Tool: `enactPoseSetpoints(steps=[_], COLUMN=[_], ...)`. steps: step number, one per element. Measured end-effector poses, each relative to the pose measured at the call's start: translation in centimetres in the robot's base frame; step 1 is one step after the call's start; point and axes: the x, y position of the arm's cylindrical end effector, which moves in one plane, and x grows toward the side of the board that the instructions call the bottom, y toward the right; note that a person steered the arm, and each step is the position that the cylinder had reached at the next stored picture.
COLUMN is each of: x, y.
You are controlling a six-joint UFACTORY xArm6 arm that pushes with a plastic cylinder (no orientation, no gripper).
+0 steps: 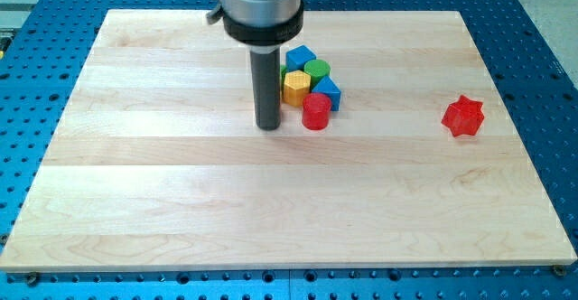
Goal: Push red star into red circle
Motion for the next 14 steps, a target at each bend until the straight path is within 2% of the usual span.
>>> enactPoseSetpoints(steps=[1,2,3,4,5,6,8,9,10,11,12,14], x=[0.7,9.3,12.2,12.5,6.2,2.1,2.2,1.0,0.9,3.0,7.3,6.0], y=[-4.2,1.4,12.8,26.4,34.4,34.0,26.8,27.0,19.2,11.2,7.7,7.8])
